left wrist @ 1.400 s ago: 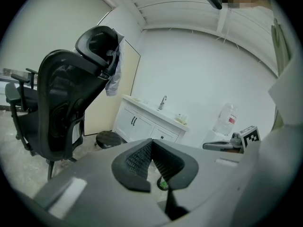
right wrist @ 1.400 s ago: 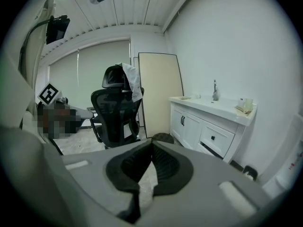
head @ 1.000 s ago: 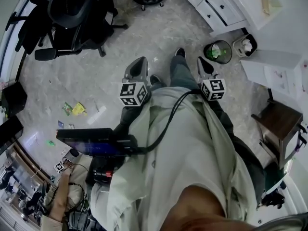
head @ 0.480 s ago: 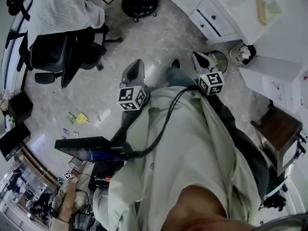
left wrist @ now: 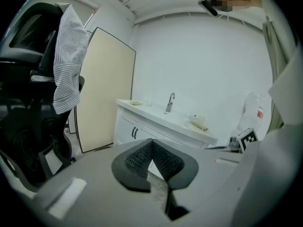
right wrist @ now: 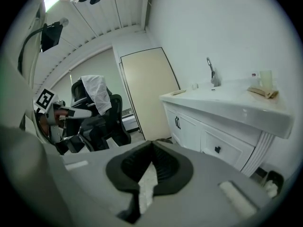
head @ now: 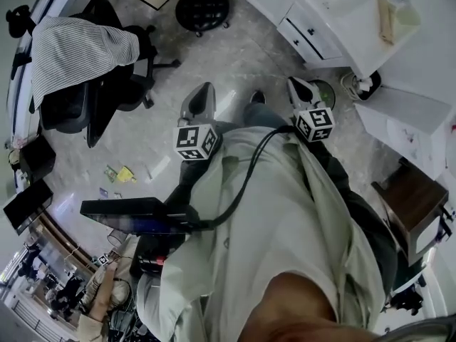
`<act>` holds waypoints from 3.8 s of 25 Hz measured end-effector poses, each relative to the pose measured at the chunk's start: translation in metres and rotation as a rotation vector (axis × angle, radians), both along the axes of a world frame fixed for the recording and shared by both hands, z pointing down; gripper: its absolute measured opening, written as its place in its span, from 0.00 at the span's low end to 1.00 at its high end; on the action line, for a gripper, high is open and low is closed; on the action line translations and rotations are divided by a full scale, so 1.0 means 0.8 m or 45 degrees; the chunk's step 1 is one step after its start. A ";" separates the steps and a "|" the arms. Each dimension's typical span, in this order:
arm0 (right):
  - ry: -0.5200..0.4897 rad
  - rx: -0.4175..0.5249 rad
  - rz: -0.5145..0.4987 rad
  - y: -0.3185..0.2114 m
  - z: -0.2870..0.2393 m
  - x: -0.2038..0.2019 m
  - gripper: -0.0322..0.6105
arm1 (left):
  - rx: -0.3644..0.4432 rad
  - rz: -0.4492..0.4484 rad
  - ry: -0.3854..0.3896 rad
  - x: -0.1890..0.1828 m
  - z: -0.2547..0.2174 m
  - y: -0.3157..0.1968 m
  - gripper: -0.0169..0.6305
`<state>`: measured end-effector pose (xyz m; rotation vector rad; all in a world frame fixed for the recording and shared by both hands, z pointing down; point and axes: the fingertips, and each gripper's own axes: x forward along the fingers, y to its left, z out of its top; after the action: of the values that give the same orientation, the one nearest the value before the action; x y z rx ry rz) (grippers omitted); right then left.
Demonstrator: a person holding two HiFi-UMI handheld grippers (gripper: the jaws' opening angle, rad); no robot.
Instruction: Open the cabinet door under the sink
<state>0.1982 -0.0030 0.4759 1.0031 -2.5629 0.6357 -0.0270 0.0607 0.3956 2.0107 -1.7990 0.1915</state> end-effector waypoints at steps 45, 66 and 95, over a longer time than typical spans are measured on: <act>0.165 0.011 0.032 -0.312 0.072 -0.244 0.05 | -0.086 0.217 0.145 -0.166 0.084 -0.373 0.04; 0.210 0.085 0.455 -0.566 0.346 -0.301 0.17 | -0.299 0.045 0.186 -0.198 0.321 -0.332 0.04; 0.193 0.121 0.260 -0.450 0.335 -0.358 0.12 | -0.347 0.183 0.198 -0.190 0.344 -0.339 0.04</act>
<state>-0.0880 -0.3633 0.7441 1.3048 -2.3971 0.4719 -0.1792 -0.2103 0.6705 1.9032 -1.4496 0.2980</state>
